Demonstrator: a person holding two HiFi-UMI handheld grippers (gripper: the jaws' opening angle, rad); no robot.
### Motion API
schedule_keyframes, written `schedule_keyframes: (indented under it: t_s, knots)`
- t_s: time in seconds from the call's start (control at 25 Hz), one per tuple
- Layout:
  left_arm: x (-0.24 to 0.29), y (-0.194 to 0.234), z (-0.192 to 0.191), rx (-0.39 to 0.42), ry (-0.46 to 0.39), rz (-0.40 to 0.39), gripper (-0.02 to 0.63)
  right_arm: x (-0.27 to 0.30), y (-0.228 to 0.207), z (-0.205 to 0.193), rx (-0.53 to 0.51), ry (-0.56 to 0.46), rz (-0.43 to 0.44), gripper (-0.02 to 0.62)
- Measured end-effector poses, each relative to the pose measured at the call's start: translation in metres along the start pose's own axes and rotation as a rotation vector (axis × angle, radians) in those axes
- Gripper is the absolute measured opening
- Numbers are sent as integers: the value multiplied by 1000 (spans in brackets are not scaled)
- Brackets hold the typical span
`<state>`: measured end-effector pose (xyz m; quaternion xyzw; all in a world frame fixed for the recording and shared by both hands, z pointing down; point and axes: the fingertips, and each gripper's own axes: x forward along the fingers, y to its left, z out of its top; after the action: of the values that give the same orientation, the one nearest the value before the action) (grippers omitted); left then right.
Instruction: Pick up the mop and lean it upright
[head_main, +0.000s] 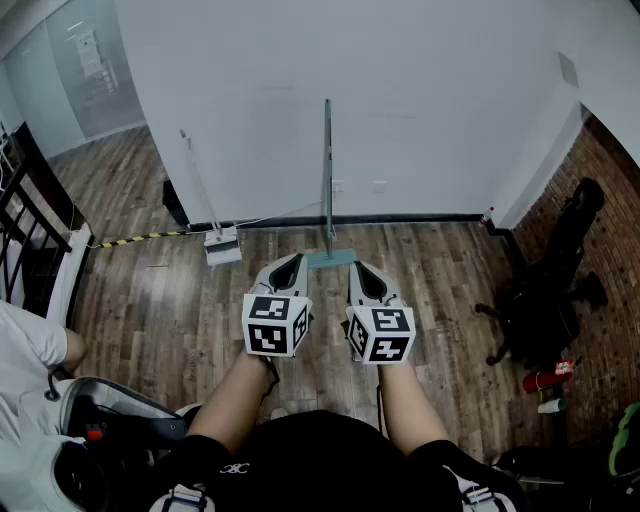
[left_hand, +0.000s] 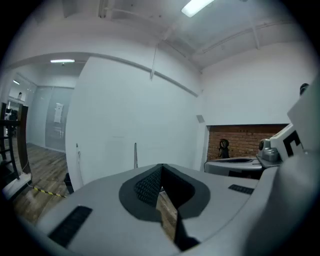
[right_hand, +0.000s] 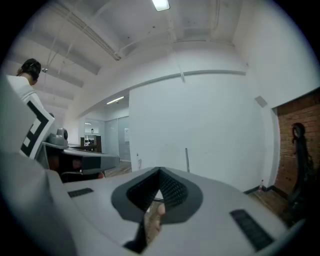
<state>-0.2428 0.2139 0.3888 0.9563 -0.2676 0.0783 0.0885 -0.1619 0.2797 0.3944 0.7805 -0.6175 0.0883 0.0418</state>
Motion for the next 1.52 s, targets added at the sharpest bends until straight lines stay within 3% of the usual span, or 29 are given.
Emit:
schedule_keyframes:
  t_s: [0.6,0.8,1.24,1.52]
  knots:
    - [3,22,-19,-40,49,-52,-3,7,21,-8,11,25,-45,12]
    - [12,20,-27,-19,70,-68,-2,14,12,-21,41,37,-60,12]
    - [91,36,-14,-32,72,62,-2,96,-51,-9,36,38,61,12]
    - [155,12,-2,-51,59,100,-2,130,-113,5,24,40,111,12]
